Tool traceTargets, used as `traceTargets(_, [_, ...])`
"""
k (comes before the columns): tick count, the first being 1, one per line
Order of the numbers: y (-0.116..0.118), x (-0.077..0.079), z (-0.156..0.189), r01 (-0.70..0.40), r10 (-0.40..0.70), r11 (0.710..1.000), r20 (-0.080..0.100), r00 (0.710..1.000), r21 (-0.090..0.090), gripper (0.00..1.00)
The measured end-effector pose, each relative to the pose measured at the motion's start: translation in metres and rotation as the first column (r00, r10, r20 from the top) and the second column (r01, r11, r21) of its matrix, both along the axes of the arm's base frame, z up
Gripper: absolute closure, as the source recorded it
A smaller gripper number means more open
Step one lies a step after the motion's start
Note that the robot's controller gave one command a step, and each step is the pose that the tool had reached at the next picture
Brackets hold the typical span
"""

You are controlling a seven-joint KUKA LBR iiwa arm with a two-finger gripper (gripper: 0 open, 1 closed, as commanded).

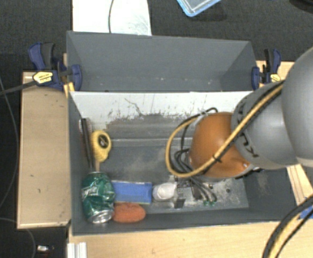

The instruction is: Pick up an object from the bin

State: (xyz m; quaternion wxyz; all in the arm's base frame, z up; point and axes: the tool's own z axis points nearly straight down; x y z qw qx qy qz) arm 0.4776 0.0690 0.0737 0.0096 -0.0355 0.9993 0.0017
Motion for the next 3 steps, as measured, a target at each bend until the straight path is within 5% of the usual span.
traceTargets(2, [-0.002,-0.002,0.014,-0.001,0.001,1.0,-0.01,1.0,-0.001,1.0])
traceTargets(3, [-0.002,0.004,0.046,-0.084,0.084,0.996,0.005,0.996,0.0,1.0])
